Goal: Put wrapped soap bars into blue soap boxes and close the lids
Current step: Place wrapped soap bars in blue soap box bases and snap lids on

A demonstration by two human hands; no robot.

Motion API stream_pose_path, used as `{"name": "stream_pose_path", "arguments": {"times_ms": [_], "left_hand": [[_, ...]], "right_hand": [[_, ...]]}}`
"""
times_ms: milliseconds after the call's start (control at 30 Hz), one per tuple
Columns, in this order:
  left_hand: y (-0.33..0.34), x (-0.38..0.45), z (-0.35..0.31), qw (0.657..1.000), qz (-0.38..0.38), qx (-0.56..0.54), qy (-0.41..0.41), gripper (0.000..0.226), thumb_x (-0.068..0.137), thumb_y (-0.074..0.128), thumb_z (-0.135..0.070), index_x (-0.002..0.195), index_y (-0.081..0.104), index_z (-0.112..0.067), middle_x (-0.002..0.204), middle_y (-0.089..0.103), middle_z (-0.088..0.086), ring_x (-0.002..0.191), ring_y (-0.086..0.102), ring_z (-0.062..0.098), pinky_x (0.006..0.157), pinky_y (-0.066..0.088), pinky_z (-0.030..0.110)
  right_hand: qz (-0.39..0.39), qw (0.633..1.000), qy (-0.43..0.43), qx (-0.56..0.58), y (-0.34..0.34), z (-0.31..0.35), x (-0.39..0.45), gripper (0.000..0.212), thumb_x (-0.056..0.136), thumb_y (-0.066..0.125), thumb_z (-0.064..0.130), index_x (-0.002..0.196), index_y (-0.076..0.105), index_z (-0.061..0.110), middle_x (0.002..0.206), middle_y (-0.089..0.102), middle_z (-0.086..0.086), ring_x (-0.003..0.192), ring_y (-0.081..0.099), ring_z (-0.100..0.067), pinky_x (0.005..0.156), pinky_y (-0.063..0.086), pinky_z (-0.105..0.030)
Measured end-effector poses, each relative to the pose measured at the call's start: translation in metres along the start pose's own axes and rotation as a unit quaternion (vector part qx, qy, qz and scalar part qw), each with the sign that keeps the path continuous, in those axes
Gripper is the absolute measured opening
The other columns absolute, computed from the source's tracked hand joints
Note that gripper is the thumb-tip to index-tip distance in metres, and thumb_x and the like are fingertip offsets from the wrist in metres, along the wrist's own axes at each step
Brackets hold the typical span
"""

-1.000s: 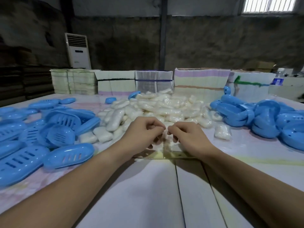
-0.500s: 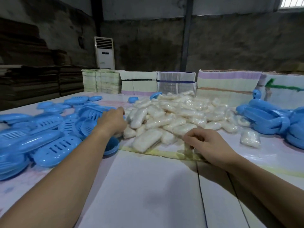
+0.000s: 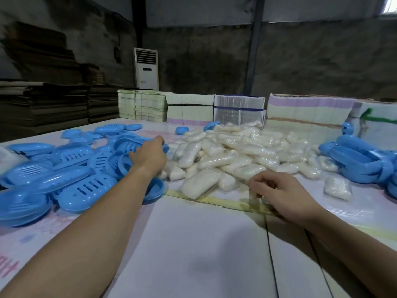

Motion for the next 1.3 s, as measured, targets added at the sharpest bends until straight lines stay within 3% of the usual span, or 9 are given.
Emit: {"name": "stream_pose_path", "arguments": {"times_ms": [200, 433, 567, 733, 800, 867, 933, 1133, 1300], "left_hand": [[-0.037, -0.012, -0.022, 0.978, -0.187, -0.044, 0.080, 0.051, 0.088, 0.048, 0.006, 0.126, 0.058, -0.026, 0.105, 0.071, 0.007, 0.097, 0.060, 0.032, 0.076, 0.032, 0.038], [-0.069, -0.050, -0.064, 0.928, -0.275, -0.156, 0.197, 0.057, 0.086, 0.044, 0.013, 0.125, 0.062, -0.024, 0.108, 0.071, 0.005, 0.096, 0.060, 0.030, 0.076, 0.041, 0.041], [-0.058, -0.063, -0.089, 0.920, -0.179, -0.257, 0.238, 0.052, 0.088, 0.044, 0.007, 0.124, 0.063, -0.026, 0.105, 0.067, -0.003, 0.091, 0.055, 0.018, 0.076, 0.045, 0.036], [-0.024, -0.092, -0.134, 0.872, 0.053, -0.389, 0.293, 0.049, 0.092, 0.040, 0.006, 0.117, 0.064, -0.028, 0.110, 0.067, -0.006, 0.097, 0.061, 0.011, 0.080, 0.049, 0.018], [-0.004, -0.108, -0.147, 0.855, 0.154, -0.399, 0.293, 0.049, 0.094, 0.039, 0.005, 0.114, 0.062, -0.033, 0.112, 0.066, -0.006, 0.098, 0.064, 0.014, 0.080, 0.053, 0.027], [0.015, -0.121, -0.156, 0.854, 0.226, -0.353, 0.310, 0.050, 0.096, 0.038, 0.003, 0.112, 0.060, -0.039, 0.109, 0.061, -0.010, 0.089, 0.064, 0.011, 0.069, 0.052, 0.018], [0.028, -0.132, -0.161, 0.854, 0.269, -0.297, 0.333, 0.050, 0.097, 0.037, 0.002, 0.113, 0.056, -0.041, 0.109, 0.059, -0.011, 0.085, 0.060, 0.005, 0.062, 0.047, 0.010], [0.027, -0.141, -0.163, 0.845, 0.312, -0.234, 0.367, 0.035, 0.098, 0.059, -0.020, 0.125, 0.053, -0.042, 0.116, 0.057, -0.013, 0.088, 0.062, 0.000, 0.073, 0.051, 0.010], [0.019, -0.143, -0.146, 0.839, 0.370, -0.164, 0.364, 0.067, 0.067, 0.083, -0.053, 0.124, 0.048, -0.055, 0.114, 0.054, -0.027, 0.095, 0.060, -0.006, 0.086, 0.056, 0.023]], "right_hand": [[0.000, 1.000, -0.003, 0.012, -0.001, -0.001, 0.000, 0.017, 0.090, 0.062, 0.024, 0.076, 0.071, 0.027, 0.068, 0.071, 0.011, 0.058, 0.054, -0.004, 0.061, 0.044, -0.016], [-0.010, 1.000, 0.005, 0.014, -0.004, -0.006, 0.002, 0.012, 0.089, 0.064, 0.028, 0.080, 0.072, 0.031, 0.071, 0.067, 0.000, 0.068, 0.056, -0.021, 0.083, 0.055, -0.050], [-0.021, 1.000, 0.000, 0.017, -0.007, -0.007, 0.002, 0.011, 0.088, 0.065, 0.030, 0.079, 0.072, 0.033, 0.069, 0.063, -0.002, 0.063, 0.051, -0.015, 0.074, 0.053, -0.041], [-0.060, 0.998, 0.010, 0.011, -0.018, -0.009, 0.003, 0.015, 0.086, 0.064, 0.024, 0.075, 0.072, 0.030, 0.073, 0.066, -0.004, 0.063, 0.053, -0.011, 0.067, 0.044, -0.032], [-0.095, 0.995, 0.023, 0.002, -0.029, -0.014, 0.004, 0.018, 0.086, 0.062, 0.019, 0.072, 0.071, 0.025, 0.073, 0.066, -0.006, 0.069, 0.059, -0.019, 0.068, 0.047, -0.033], [-0.130, 0.991, 0.033, -0.011, -0.042, -0.020, 0.004, 0.021, 0.085, 0.060, 0.017, 0.070, 0.071, 0.025, 0.071, 0.067, -0.001, 0.072, 0.061, -0.017, 0.069, 0.047, -0.032], [-0.157, 0.986, 0.046, -0.017, -0.052, -0.026, 0.004, 0.021, 0.085, 0.060, 0.019, 0.069, 0.071, 0.027, 0.070, 0.068, 0.006, 0.075, 0.062, -0.014, 0.070, 0.048, -0.031], [-0.179, 0.981, 0.063, -0.033, -0.063, -0.037, 0.003, 0.018, 0.084, 0.059, 0.018, 0.074, 0.071, 0.027, 0.085, 0.072, 0.004, 0.078, 0.064, -0.012, 0.077, 0.053, -0.036], [-0.133, 0.988, 0.041, -0.070, -0.049, -0.035, 0.008, 0.016, 0.083, 0.062, 0.020, 0.092, 0.067, 0.032, 0.073, 0.064, 0.005, 0.065, 0.056, -0.004, 0.059, 0.040, -0.021]]}}
Point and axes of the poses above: each hand's wrist, its own x-axis towards the middle knuckle, its own y-axis out of the palm, z = x × y, the point moved 9 cm from there along x, towards the middle knuckle
